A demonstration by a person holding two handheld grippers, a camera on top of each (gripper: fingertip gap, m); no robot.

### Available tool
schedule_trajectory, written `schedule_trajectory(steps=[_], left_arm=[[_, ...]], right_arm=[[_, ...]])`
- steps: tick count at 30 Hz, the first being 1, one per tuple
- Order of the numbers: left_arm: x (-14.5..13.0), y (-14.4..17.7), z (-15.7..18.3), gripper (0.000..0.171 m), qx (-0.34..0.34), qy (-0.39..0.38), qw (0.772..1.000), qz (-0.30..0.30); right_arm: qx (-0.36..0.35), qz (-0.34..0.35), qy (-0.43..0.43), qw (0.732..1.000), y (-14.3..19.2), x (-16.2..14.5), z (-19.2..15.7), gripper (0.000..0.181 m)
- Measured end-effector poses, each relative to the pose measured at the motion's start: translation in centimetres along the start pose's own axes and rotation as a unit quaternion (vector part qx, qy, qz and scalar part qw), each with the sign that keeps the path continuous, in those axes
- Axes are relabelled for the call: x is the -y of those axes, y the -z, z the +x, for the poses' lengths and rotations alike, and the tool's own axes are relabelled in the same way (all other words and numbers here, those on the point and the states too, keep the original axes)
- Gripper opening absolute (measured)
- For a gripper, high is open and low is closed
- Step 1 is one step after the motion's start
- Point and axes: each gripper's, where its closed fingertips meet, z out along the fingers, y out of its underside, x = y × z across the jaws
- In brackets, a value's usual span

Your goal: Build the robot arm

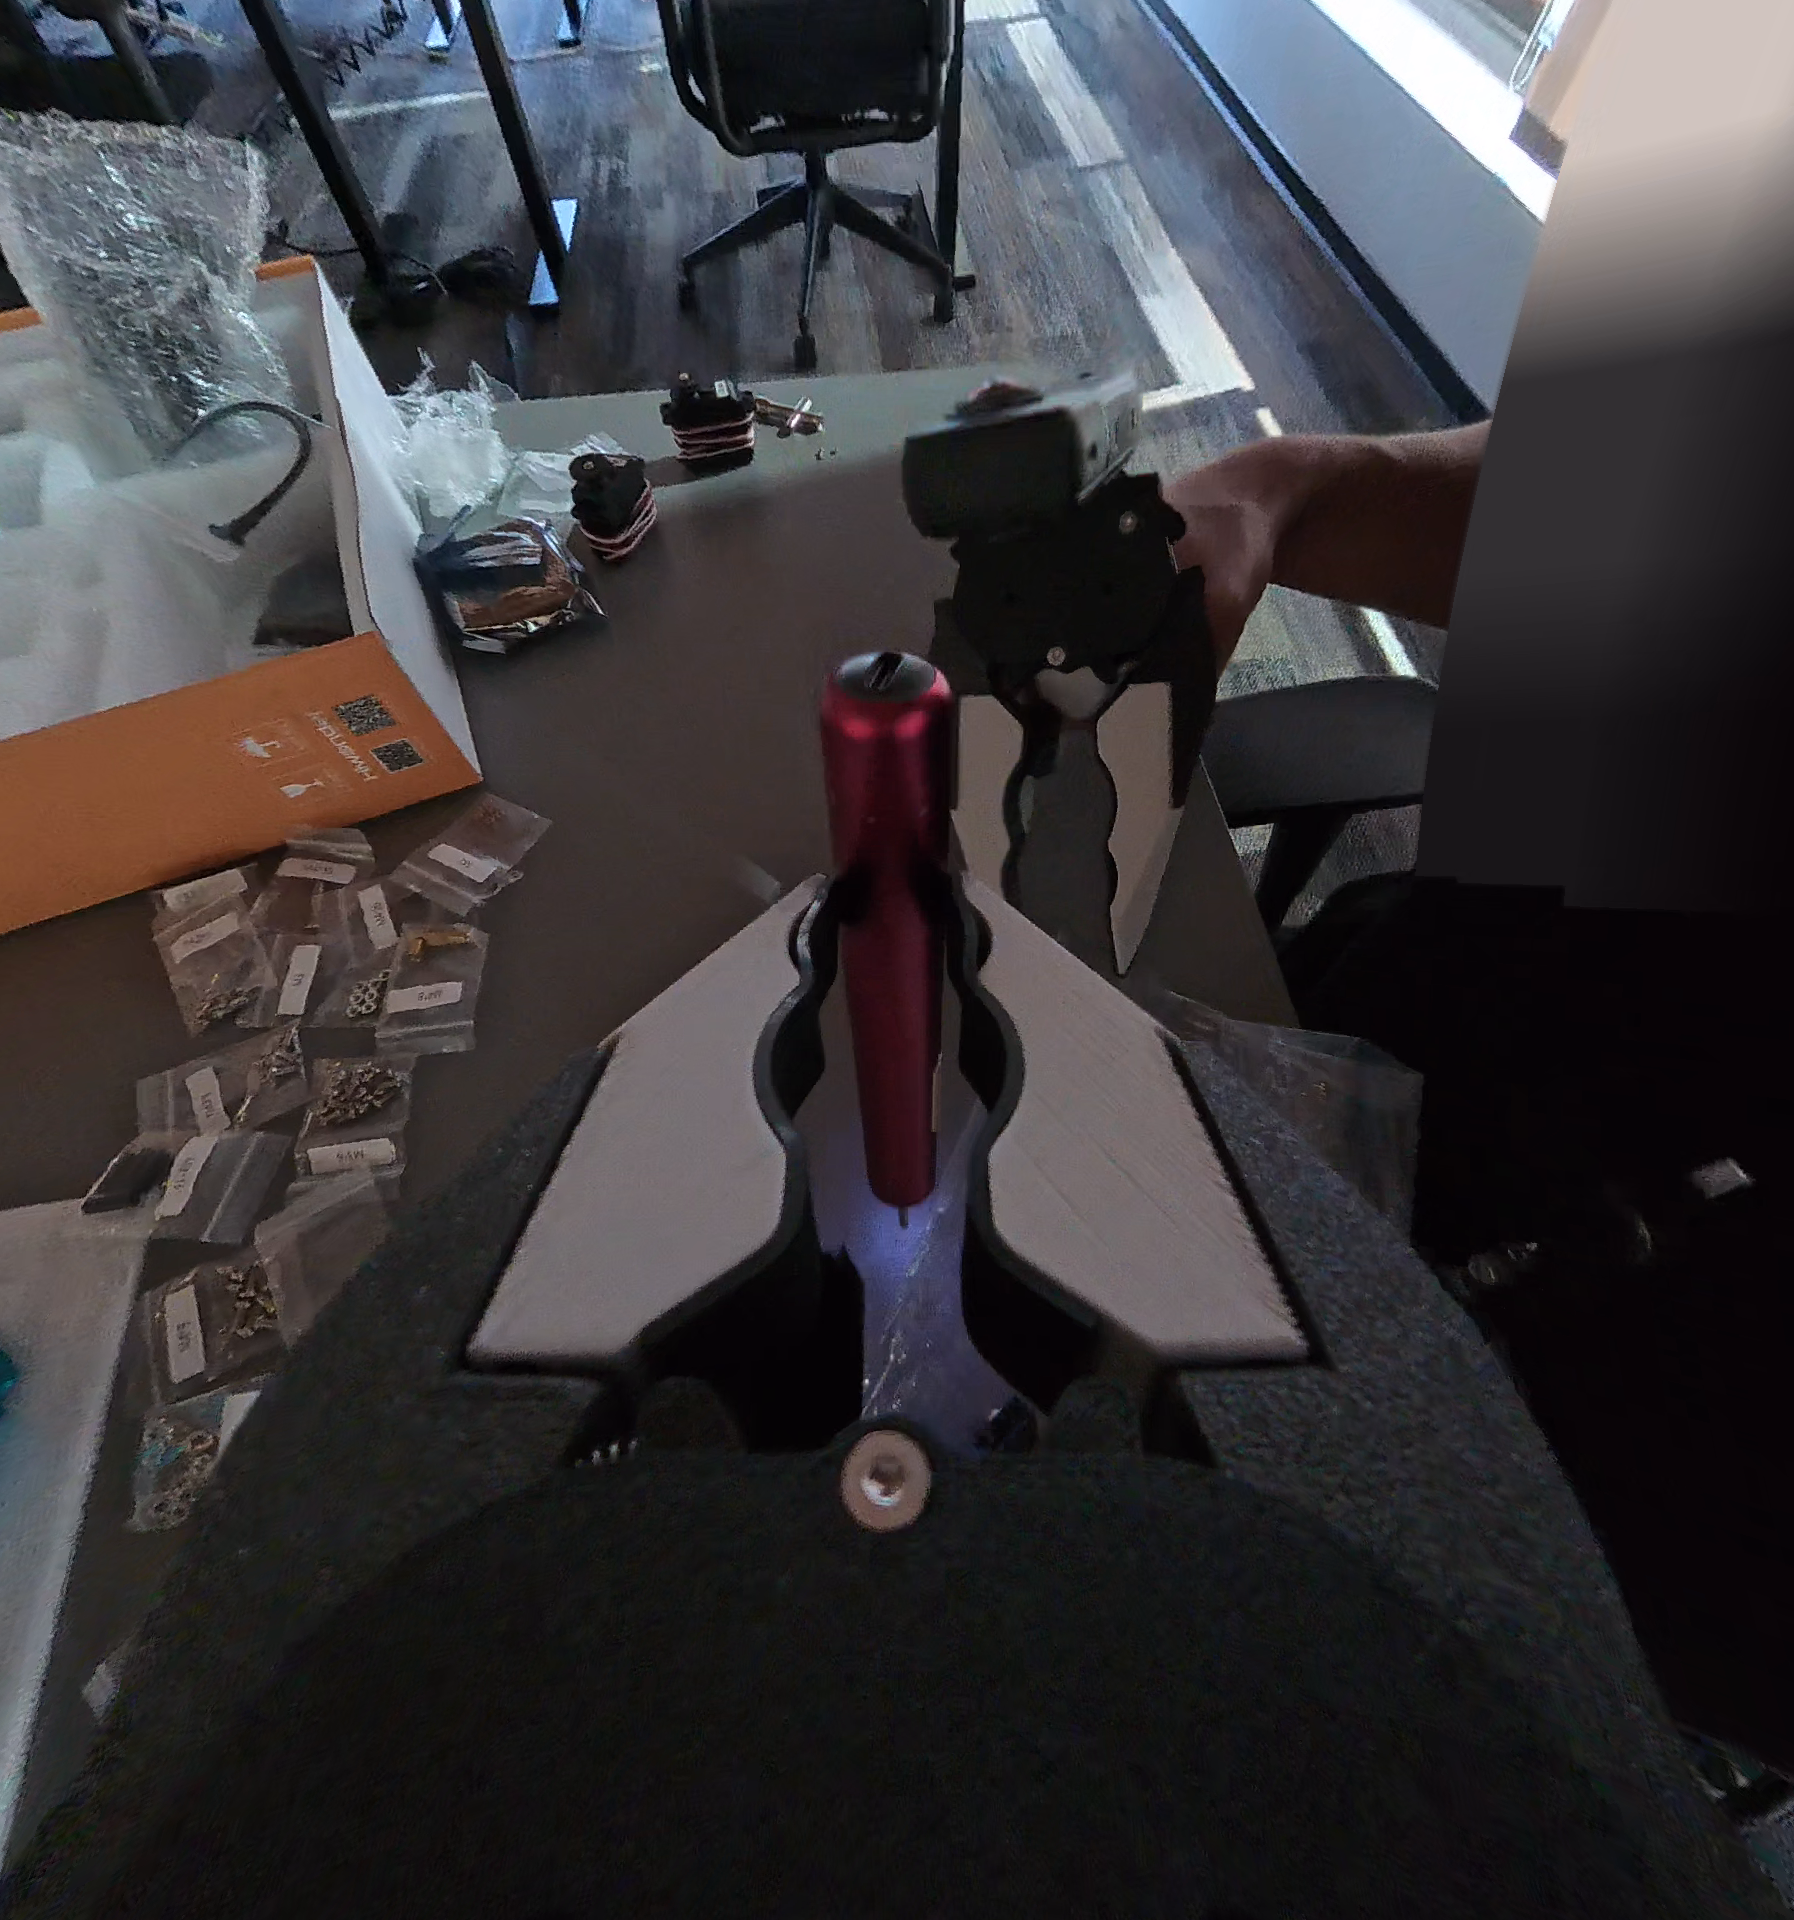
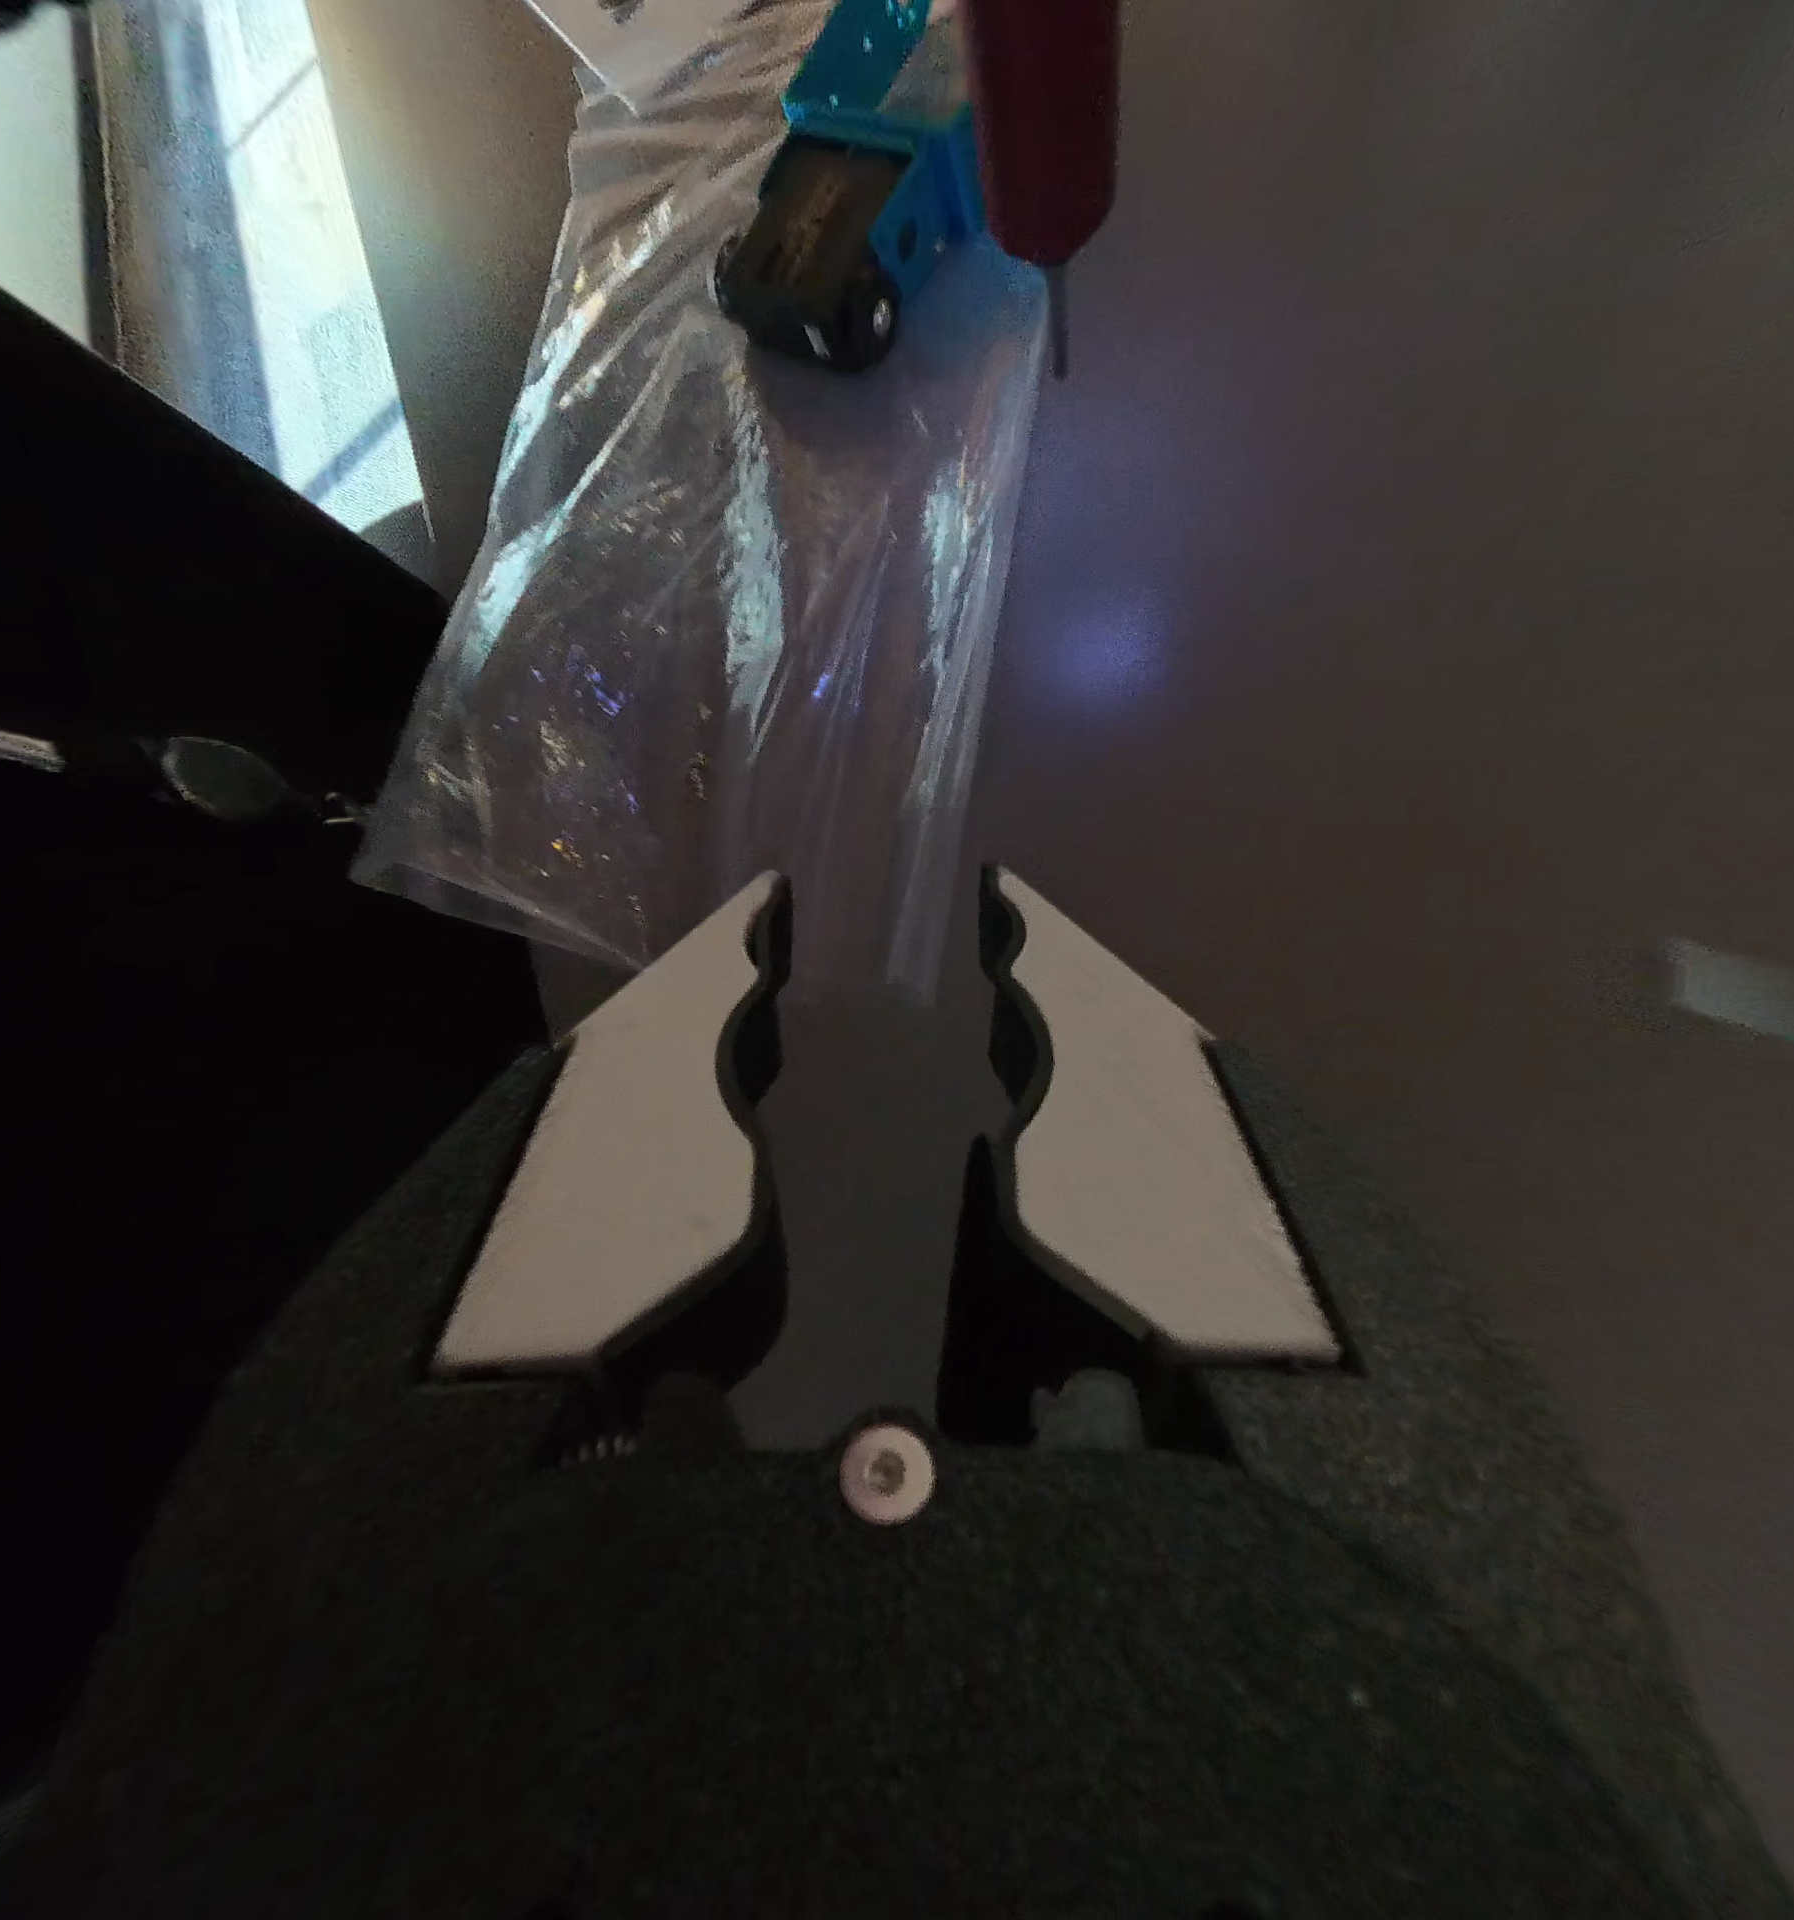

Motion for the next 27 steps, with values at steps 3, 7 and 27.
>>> schedule_trajectory(steps=[3, 7, 27], left_arm=[[-0.3, -0.5, -0.1, 0.02, 0.011, 0.003, 1.0, -0.011], [-0.5, -0.4, 0.2, 0.02, 0.022, 0.007, 1.0, -0.019], [-0.4, 1.2, -3.5, 0.019, 0.056, 0.054, 0.997, -0.016]], right_arm=[[0.01, 0.015, 0.013, 1.0, -0.5, 0.1, 0.3, 0.015], [0.013, 0.013, 0.023, 1.0, -0.7, 0.9, 1.9, 0.0], [-0.036, -0.076, 0.068, 0.994, -0.2, 3.9, 14.6, 0.003]])
